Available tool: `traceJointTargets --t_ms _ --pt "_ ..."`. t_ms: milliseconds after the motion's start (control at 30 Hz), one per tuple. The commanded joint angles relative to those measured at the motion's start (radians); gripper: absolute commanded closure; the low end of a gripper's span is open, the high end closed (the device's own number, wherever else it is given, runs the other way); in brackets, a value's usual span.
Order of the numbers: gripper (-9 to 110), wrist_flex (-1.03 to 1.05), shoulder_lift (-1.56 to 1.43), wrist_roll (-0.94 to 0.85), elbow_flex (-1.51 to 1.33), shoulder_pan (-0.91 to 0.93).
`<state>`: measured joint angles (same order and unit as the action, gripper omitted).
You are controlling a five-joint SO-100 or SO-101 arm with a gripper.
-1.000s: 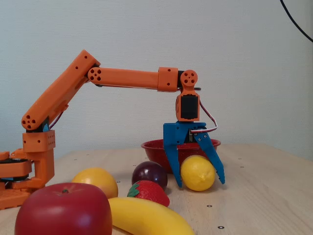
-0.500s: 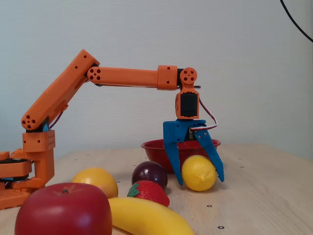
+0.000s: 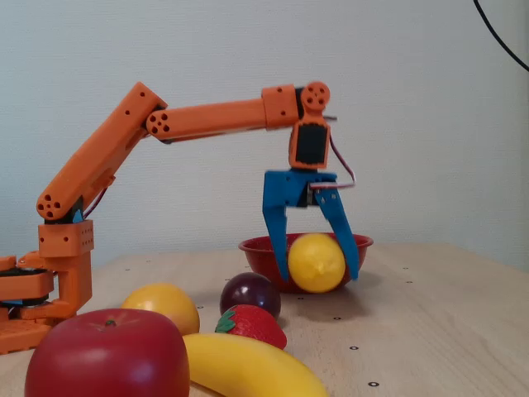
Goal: Put the lemon in the red bowl.
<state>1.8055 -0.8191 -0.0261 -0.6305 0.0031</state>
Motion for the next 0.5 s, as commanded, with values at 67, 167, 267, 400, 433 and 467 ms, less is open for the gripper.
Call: traceJointTargets --t_ms 67,167,267,400,433,467 --pt "101 0.091 -0.273 -0.057 0.100 0.011" --pt "101 0.091 -0.341 -0.067 0.097 0.021" --pt "101 0.091 -0.410 -0.081 0.095 0.041" --pt "101 0.089 -0.502 -0.100 0.095 0.084" --pt "101 0.086 -0.522 -0.103 0.095 0.100" --pt "101 0.081 -0.543 -0.107 0.095 0.115"
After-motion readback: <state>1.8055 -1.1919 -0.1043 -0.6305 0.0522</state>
